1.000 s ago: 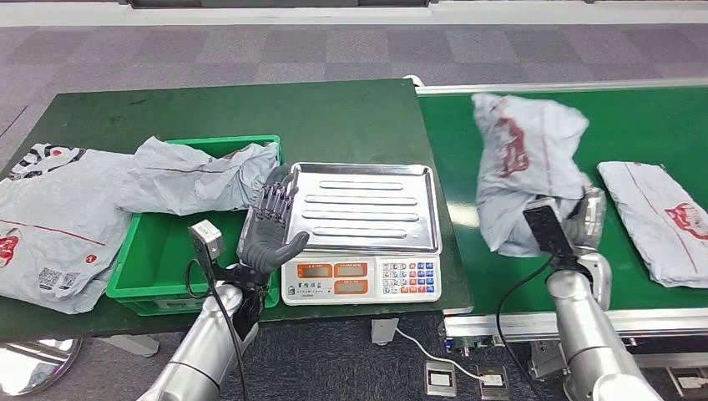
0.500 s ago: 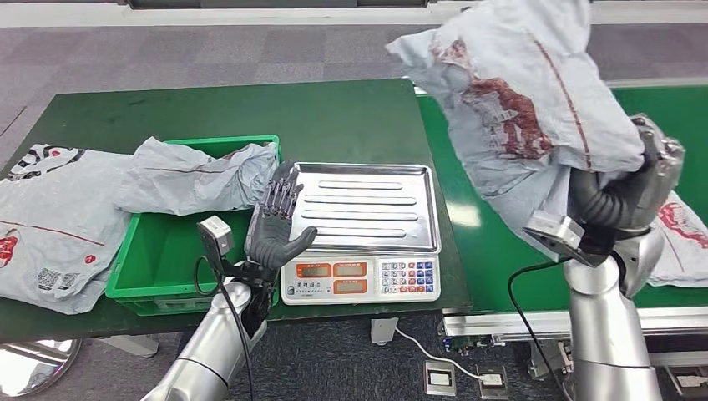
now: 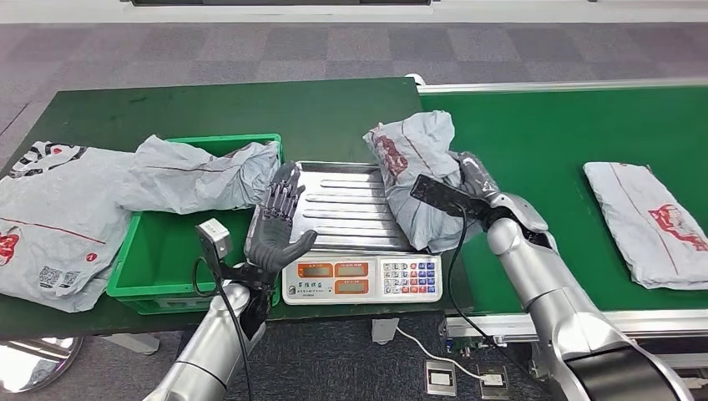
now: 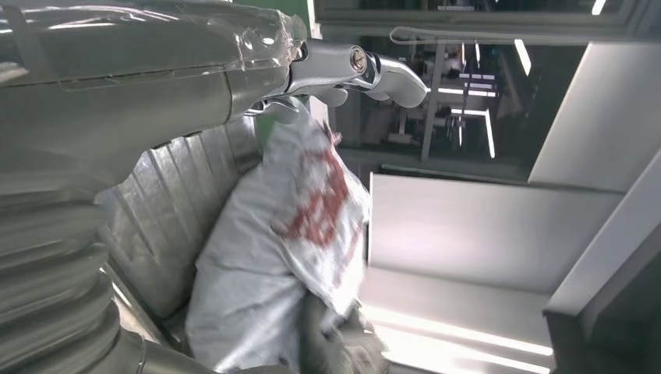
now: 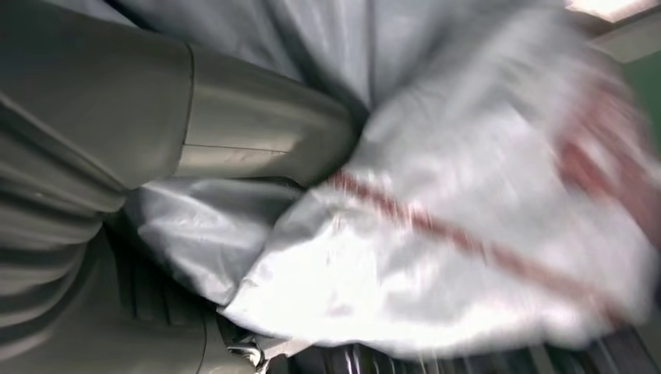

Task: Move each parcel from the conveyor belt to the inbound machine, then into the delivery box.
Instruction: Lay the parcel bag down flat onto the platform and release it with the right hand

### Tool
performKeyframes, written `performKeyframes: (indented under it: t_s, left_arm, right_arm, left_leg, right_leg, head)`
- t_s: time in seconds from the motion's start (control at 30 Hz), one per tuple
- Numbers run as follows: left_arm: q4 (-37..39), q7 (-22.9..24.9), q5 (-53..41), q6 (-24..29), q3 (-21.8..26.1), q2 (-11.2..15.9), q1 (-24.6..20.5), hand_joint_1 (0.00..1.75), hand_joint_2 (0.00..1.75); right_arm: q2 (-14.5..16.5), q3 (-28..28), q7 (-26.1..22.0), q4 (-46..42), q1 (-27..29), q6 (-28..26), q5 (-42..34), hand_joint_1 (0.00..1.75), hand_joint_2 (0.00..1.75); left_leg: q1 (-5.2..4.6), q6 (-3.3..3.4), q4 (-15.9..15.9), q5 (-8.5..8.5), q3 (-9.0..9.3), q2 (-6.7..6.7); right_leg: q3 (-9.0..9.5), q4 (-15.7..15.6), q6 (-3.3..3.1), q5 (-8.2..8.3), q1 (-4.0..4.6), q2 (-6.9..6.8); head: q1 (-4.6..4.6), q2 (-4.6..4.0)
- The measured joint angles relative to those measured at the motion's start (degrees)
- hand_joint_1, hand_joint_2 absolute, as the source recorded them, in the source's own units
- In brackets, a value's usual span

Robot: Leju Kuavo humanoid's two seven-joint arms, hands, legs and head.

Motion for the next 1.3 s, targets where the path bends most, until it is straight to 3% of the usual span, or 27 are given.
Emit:
performKeyframes:
  t_s: [0.4,1.3]
  left_arm:
    - [0.57,0.0,-0.01,0.0,-0.36,-0.14,-0.02,0.0,1.75]
    - [0.91,0.0,0.01,0.0,-0.36,-0.14,-0.03,0.0,1.75]
  right_arm:
    - [2.58,3.99,0.56,10.46,-3.36,1.53,0.45,1.75,1.75]
    - [2.92,4.8,0.56,12.64,-4.43,1.53,0.46,1.75,1.75]
  left_leg:
    - [0.0,-0.02,0.0,-0.04,0.19,0.34]
    - [-0.01,-0.02,0.0,-0.04,0.33,0.4]
  right_leg:
    - [0.06,-0.04,-0.01,0.06,0.0,0.25]
    - [0.18,-0.04,-0.01,0.08,0.0,0.38]
  head:
    - [-0.01,0.0]
    - [-0.01,0.0]
